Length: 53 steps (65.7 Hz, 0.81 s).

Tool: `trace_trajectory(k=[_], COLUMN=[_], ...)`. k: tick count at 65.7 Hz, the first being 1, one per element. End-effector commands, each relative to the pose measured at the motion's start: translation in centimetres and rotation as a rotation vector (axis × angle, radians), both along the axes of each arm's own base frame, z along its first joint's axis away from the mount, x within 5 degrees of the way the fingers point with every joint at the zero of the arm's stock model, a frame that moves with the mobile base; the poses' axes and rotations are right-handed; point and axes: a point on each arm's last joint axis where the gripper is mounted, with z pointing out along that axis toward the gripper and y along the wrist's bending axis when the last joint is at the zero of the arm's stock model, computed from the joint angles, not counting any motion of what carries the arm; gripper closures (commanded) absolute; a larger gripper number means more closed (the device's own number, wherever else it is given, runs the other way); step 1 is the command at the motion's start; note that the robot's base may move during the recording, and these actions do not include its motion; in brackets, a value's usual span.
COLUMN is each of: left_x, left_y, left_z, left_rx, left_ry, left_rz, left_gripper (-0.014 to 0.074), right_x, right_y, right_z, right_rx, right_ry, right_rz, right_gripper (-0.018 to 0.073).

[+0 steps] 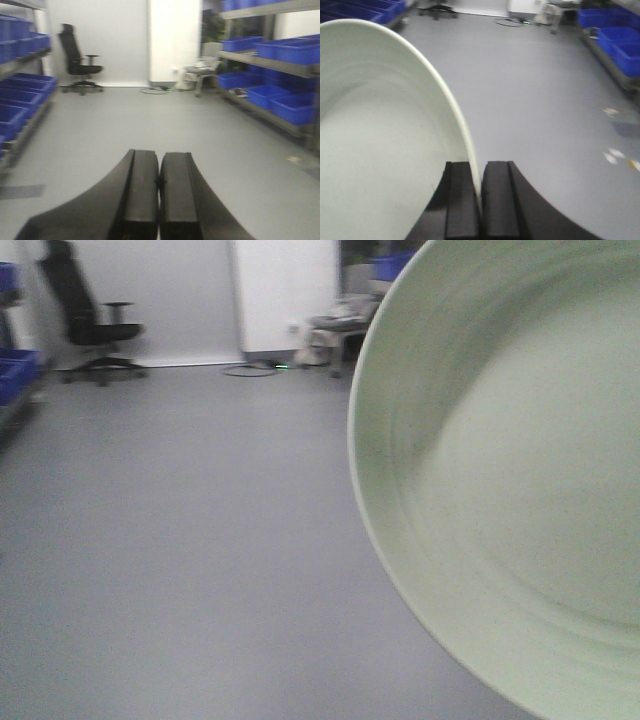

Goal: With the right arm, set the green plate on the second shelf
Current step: 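Hold the plate in the right gripper while the base turns away, then drive the base up to the shelf rack of blue bins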

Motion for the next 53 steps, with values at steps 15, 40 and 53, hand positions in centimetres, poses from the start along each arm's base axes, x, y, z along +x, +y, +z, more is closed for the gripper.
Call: trace_trajectory(k=[15, 40, 53], left_x=[0.10, 0.10, 0.10], left_y=[-0.02, -0.02, -0.02], left_z=[-0.66, -0.66, -0.66], left_rx=[-0.012, -0.012, -0.012], left_ry=[-0.044, -0.044, -0.044], left_rz=[-0.004, -0.004, -0.004], left_gripper=[0.0466, 0.0466, 0.0466], right_x=[-0.03, -0.03, -0.03], right_y=[0.18, 0.19, 0.19], right_z=[2.00, 2.01, 2.01], right_rx=[0.051, 0.051, 0.051], right_ry=[-0.116, -0.117, -0.117], right_rz=[0.020, 0.020, 0.020], right_gripper=[0.0506, 0.0506, 0.0506])
